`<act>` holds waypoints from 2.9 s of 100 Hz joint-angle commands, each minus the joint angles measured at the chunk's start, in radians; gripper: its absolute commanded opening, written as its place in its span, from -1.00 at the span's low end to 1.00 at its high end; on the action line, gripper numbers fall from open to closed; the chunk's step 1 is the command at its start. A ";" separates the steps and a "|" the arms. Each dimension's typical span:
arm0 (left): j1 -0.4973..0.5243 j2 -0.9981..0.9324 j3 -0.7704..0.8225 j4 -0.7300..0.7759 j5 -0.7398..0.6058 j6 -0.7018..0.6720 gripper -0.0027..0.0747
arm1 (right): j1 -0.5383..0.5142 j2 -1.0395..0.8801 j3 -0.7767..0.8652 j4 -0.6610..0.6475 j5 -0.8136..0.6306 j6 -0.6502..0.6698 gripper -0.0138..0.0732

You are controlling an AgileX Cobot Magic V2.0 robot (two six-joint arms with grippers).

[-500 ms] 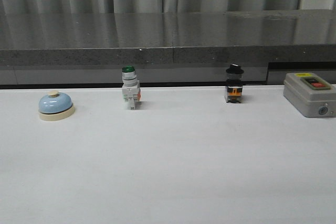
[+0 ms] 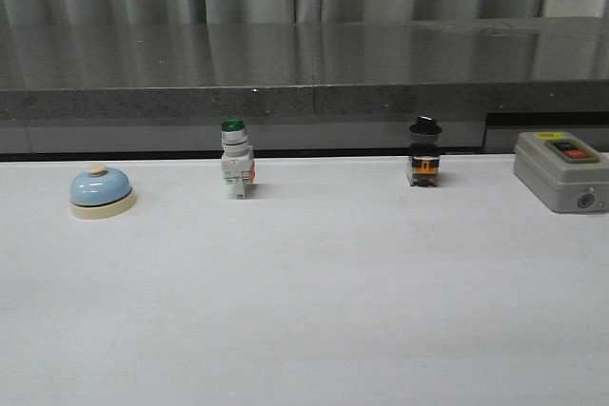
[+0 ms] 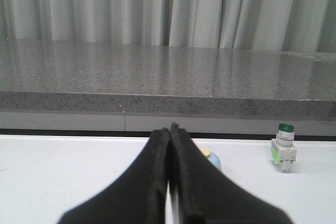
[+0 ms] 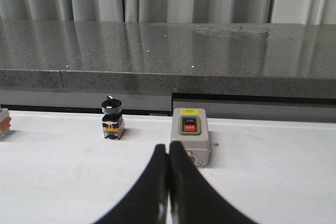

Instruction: Place and press bell with both arms

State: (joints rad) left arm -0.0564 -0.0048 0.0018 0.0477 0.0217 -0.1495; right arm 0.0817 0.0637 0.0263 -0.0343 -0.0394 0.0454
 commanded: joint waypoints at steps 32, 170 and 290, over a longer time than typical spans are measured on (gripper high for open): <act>-0.009 0.000 -0.085 -0.003 0.052 0.002 -0.98 | -0.007 0.005 -0.015 -0.002 -0.077 -0.008 -0.82; -0.009 0.803 -0.769 -0.056 0.613 0.008 0.87 | -0.007 0.005 -0.015 -0.002 -0.077 -0.008 -0.82; -0.140 1.695 -1.394 -0.167 0.615 0.168 0.72 | -0.007 0.005 -0.015 -0.002 -0.077 -0.008 -0.82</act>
State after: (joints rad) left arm -0.1880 1.6641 -1.3219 -0.1223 0.6837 0.0159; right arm 0.0817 0.0637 0.0263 -0.0343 -0.0394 0.0454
